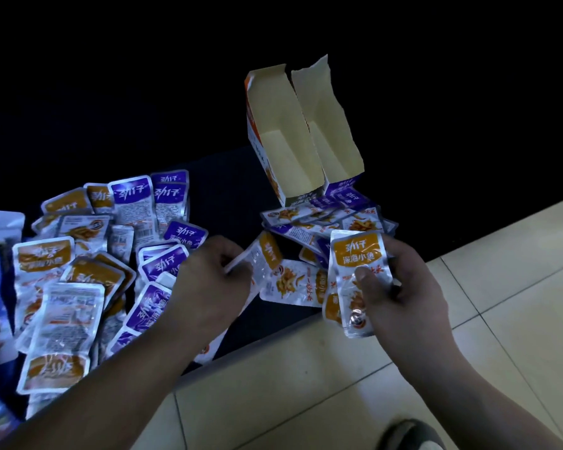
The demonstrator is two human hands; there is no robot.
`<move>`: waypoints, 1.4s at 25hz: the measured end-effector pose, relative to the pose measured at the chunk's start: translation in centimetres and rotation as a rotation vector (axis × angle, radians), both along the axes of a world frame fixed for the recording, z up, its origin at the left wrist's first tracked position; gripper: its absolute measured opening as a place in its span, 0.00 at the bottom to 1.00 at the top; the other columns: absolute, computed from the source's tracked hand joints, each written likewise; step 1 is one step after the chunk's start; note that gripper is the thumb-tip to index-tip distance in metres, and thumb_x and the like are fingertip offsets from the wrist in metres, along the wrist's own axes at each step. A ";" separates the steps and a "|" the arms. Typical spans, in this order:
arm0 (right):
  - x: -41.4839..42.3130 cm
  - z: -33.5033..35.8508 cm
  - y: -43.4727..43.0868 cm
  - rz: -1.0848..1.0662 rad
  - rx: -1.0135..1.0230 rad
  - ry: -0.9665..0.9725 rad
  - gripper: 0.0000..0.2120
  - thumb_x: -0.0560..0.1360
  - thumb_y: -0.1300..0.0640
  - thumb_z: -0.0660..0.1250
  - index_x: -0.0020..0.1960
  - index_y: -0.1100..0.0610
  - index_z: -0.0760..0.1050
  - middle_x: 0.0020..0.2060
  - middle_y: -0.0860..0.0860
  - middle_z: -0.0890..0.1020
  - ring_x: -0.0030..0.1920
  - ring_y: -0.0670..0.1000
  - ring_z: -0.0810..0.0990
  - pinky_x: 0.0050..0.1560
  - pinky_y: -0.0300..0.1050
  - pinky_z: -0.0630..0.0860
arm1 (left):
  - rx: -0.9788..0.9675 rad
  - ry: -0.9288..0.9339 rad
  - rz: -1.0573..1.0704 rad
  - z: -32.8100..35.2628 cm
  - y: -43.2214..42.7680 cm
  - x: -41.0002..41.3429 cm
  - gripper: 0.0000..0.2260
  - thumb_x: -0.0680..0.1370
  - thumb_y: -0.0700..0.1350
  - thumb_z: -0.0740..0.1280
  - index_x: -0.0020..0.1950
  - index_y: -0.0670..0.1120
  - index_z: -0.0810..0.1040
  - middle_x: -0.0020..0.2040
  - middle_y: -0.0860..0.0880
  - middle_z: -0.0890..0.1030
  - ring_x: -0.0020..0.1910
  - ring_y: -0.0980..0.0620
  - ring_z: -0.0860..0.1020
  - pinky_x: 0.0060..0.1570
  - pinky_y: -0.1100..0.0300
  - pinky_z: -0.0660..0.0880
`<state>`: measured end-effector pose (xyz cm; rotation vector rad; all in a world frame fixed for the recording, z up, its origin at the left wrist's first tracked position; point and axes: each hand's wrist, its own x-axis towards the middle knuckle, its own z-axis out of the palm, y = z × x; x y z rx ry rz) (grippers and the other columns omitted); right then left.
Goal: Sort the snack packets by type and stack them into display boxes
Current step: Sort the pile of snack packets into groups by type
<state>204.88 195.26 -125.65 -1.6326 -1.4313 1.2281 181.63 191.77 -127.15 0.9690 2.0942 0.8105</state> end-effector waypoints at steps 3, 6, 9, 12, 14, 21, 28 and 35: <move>-0.8 0.1 -0.1 0.021 0.033 -0.002 0.18 0.80 0.60 0.69 0.62 0.39 0.76 0.47 0.38 0.85 0.46 0.40 0.85 0.39 0.36 0.82 | 0.103 -0.105 -0.018 1.8 -0.8 -1.0 0.05 0.79 0.40 0.71 0.46 0.49 0.79 0.33 0.49 0.81 0.26 0.58 0.77 0.24 0.67 0.70; -1.3 0.3 -0.2 0.072 0.053 -0.031 0.22 0.80 0.62 0.69 0.68 0.41 0.74 0.46 0.34 0.84 0.44 0.35 0.84 0.35 0.27 0.76 | 0.106 -0.128 -0.206 1.2 -1.0 -1.2 0.07 0.78 0.39 0.72 0.46 0.52 0.80 0.37 0.54 0.83 0.31 0.59 0.79 0.29 0.66 0.73; -1.0 0.4 -0.3 0.111 0.079 -0.115 0.25 0.80 0.62 0.68 0.70 0.38 0.72 0.46 0.34 0.85 0.44 0.32 0.83 0.36 0.24 0.74 | 0.099 0.001 -0.432 -1.3 -0.4 -0.1 0.08 0.75 0.40 0.74 0.45 0.54 0.81 0.41 0.56 0.83 0.39 0.59 0.81 0.40 0.58 0.79; -0.5 0.2 -0.3 0.134 0.075 -0.159 0.27 0.81 0.60 0.66 0.67 0.28 0.69 0.53 0.34 0.83 0.48 0.30 0.81 0.38 0.25 0.76 | 0.186 0.252 -0.619 -3.7 0.8 1.3 0.08 0.71 0.47 0.79 0.47 0.52 0.82 0.55 0.56 0.79 0.52 0.54 0.78 0.50 0.53 0.78; -0.1 -0.1 -0.3 0.143 0.058 -0.166 0.25 0.81 0.58 0.66 0.68 0.30 0.69 0.52 0.31 0.81 0.47 0.28 0.80 0.36 0.25 0.76 | 0.199 0.351 -0.676 -4.7 1.3 1.7 0.11 0.70 0.48 0.79 0.49 0.51 0.82 0.60 0.54 0.78 0.57 0.49 0.75 0.55 0.48 0.76; 2.3 -1.3 -0.6 0.101 0.010 -0.124 0.23 0.81 0.59 0.67 0.71 0.38 0.71 0.49 0.32 0.84 0.45 0.32 0.83 0.39 0.32 0.81 | 0.245 0.430 -0.676 -5.5 0.8 2.5 0.07 0.71 0.47 0.74 0.46 0.51 0.77 0.43 0.53 0.80 0.43 0.47 0.77 0.42 0.53 0.73; 0.8 -3.4 -3.0 -0.105 -0.200 0.104 0.18 0.81 0.61 0.68 0.63 0.40 0.74 0.45 0.39 0.85 0.40 0.45 0.87 0.39 0.51 0.85 | 0.060 -0.004 -0.297 -3.4 -1.2 2.7 0.08 0.74 0.43 0.76 0.47 0.53 0.79 0.35 0.53 0.84 0.34 0.54 0.82 0.37 0.47 0.80; -0.7 -2.9 -5.1 -0.057 -0.143 0.018 0.34 0.78 0.64 0.69 0.71 0.31 0.66 0.62 0.38 0.75 0.58 0.47 0.83 0.54 0.53 0.84 | 0.028 -0.277 -0.210 -1.8 -3.9 4.3 0.19 0.76 0.42 0.76 0.61 0.61 0.76 0.44 0.56 0.85 0.38 0.54 0.85 0.42 0.48 0.83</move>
